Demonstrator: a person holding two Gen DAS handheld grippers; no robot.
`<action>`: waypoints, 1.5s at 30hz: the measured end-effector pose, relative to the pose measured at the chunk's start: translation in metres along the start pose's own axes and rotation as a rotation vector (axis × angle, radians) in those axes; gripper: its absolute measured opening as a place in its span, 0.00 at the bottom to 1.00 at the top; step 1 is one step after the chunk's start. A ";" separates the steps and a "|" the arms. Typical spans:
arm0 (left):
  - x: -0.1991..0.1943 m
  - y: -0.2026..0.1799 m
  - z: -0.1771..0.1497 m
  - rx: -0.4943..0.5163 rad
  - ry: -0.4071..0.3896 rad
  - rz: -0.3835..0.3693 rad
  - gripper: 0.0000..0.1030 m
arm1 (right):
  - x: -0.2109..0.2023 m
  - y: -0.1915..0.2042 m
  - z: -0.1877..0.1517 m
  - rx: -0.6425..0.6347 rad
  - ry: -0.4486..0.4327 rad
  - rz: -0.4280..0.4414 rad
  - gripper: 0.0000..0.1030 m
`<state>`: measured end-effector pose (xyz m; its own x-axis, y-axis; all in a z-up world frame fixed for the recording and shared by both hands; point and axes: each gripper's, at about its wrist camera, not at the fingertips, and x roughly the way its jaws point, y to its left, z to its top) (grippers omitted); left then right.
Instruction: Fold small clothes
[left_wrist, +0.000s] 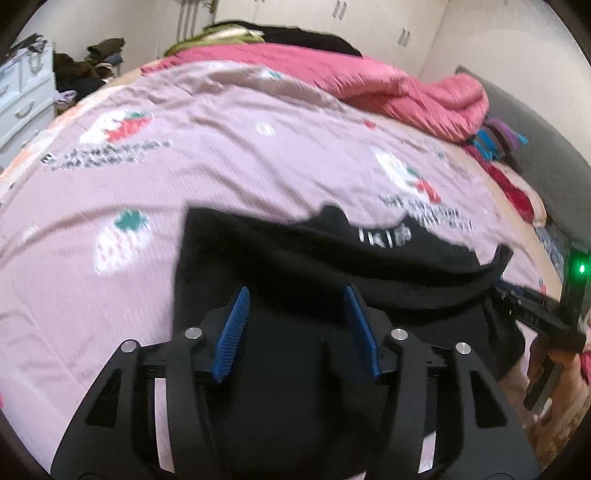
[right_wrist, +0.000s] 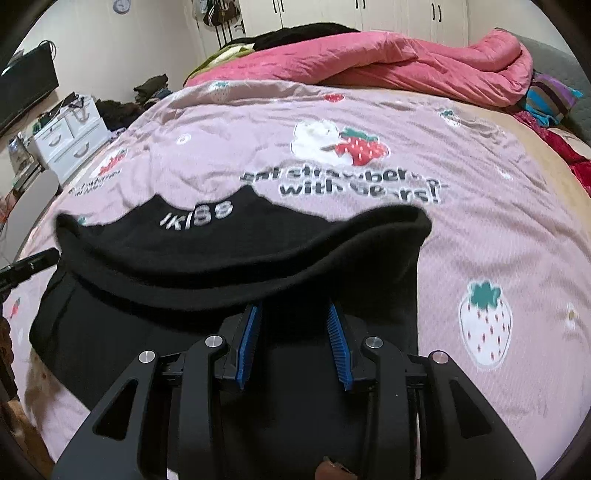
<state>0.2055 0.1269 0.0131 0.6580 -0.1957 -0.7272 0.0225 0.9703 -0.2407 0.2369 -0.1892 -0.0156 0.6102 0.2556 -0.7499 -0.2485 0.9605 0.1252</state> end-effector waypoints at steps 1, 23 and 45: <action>-0.004 0.004 0.004 -0.014 -0.021 -0.001 0.44 | 0.000 -0.002 0.003 0.005 -0.011 -0.004 0.33; 0.035 0.060 0.004 -0.117 0.044 0.078 0.42 | 0.019 -0.057 0.013 0.117 0.016 -0.049 0.23; 0.041 0.066 0.022 -0.084 -0.006 0.100 0.03 | 0.021 -0.060 0.034 0.138 -0.081 -0.104 0.08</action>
<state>0.2505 0.1858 -0.0189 0.6581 -0.0972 -0.7466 -0.1064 0.9697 -0.2200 0.2897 -0.2375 -0.0168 0.6869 0.1564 -0.7097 -0.0785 0.9868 0.1415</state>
